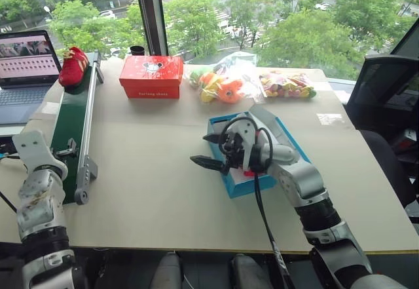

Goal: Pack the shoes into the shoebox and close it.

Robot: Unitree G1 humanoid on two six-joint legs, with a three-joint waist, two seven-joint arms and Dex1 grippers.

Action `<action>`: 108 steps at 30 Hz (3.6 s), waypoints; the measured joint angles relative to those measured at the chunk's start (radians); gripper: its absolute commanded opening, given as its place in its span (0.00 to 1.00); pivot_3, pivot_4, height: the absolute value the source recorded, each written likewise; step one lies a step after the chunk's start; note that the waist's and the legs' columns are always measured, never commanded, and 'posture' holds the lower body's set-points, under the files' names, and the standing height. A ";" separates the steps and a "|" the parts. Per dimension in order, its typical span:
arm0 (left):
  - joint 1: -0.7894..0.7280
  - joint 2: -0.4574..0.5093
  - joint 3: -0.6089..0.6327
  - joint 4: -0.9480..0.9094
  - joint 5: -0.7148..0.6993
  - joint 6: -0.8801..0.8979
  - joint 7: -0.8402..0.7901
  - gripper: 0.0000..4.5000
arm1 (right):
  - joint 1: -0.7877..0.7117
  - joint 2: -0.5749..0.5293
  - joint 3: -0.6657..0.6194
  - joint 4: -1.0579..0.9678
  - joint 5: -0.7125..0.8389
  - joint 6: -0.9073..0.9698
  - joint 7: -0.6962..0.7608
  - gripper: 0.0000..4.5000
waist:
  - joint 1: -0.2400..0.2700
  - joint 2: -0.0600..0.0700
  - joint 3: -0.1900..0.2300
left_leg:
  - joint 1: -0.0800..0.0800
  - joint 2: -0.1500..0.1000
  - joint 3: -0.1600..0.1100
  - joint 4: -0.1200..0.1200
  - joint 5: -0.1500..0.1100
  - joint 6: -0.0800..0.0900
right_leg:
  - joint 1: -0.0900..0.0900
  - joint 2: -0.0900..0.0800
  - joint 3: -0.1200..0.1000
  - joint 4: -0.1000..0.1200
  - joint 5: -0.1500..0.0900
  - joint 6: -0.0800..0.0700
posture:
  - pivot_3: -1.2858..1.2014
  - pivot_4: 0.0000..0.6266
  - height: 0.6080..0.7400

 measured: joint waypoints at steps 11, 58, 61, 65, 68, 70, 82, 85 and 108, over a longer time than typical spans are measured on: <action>-0.244 0.172 -0.084 0.354 0.023 -0.065 -0.120 1.00 | -0.007 0.009 0.000 -0.029 -0.011 -0.002 -0.029 0.99 | -0.004 -0.001 0.000 | 0.000 0.000 0.000 -0.001 0.000 0.000 | -0.001 0.000 -0.001 0.000 0.000 0.000 | 0.52 0.24 0.99; -0.552 0.329 -0.257 0.857 0.092 -0.055 -0.578 0.07 | -0.012 -0.028 0.004 -0.057 -0.041 0.047 -0.058 1.00 | 0.038 -0.002 0.000 | 0.001 0.000 0.000 0.001 0.005 -0.002 | -0.001 0.000 -0.002 0.009 0.000 0.001 | 0.52 0.24 0.99; -0.542 0.283 -0.254 0.742 0.064 0.018 -0.589 0.07 | -0.015 -0.028 0.003 -0.061 -0.040 0.052 -0.061 1.00 | 0.052 -0.002 0.001 | 0.000 0.000 0.000 0.002 0.007 -0.004 | -0.001 0.000 -0.003 0.009 0.000 0.001 | 0.52 0.24 0.99; -0.525 0.155 -0.240 0.416 -0.050 0.128 -0.599 0.07 | -0.040 -0.003 -0.032 -0.063 -0.019 0.089 -0.091 1.00 | 0.048 -0.008 0.003 | -0.005 0.001 -0.001 0.004 0.007 -0.005 | -0.003 0.000 -0.004 0.009 0.000 0.000 | 0.52 0.24 0.99; -0.523 0.039 -0.233 0.132 -0.146 0.224 -0.549 0.07 | -0.092 0.082 -0.176 -0.017 0.083 0.191 -0.192 1.00 | 0.032 -0.009 0.003 | -0.005 0.001 -0.002 0.003 0.007 -0.004 | -0.003 -0.001 -0.003 0.009 0.001 0.000 | 0.52 0.24 0.99; -0.523 -0.049 -0.234 -0.018 -0.205 0.283 -0.499 0.07 | -0.142 0.140 -0.311 0.024 0.178 0.267 -0.280 1.00 | 0.020 -0.009 0.003 | -0.004 0.001 -0.002 0.001 0.007 -0.004 | -0.003 -0.001 -0.003 0.010 0.001 0.000 | 0.52 0.24 0.99; -0.509 -0.329 -0.334 -0.250 -0.325 0.422 -0.349 0.07 | -0.237 0.202 -0.567 0.067 0.442 0.456 -0.528 1.00 | -0.010 -0.008 0.003 | -0.002 0.000 -0.002 -0.001 0.008 -0.004 | -0.003 0.000 -0.002 0.010 0.001 0.000 | 0.52 0.24 0.99; -0.509 -0.360 -0.350 -0.248 -0.338 0.420 -0.343 0.07 | -0.236 0.201 -0.544 0.065 0.444 0.464 -0.538 1.00 | -0.011 -0.008 0.003 | -0.002 0.000 -0.002 -0.002 0.008 -0.004 | -0.003 0.000 -0.001 0.009 0.000 0.000 | 0.52 0.24 0.99; -0.460 -0.440 -0.383 -0.326 -0.357 0.439 -0.262 0.28 | -0.234 0.220 -0.582 0.059 0.512 0.456 -0.608 0.05 | -0.008 -0.008 0.004 | -0.004 0.000 -0.002 -0.002 0.008 -0.004 | -0.003 0.000 -0.001 0.006 0.000 0.000 | 0.52 0.24 0.99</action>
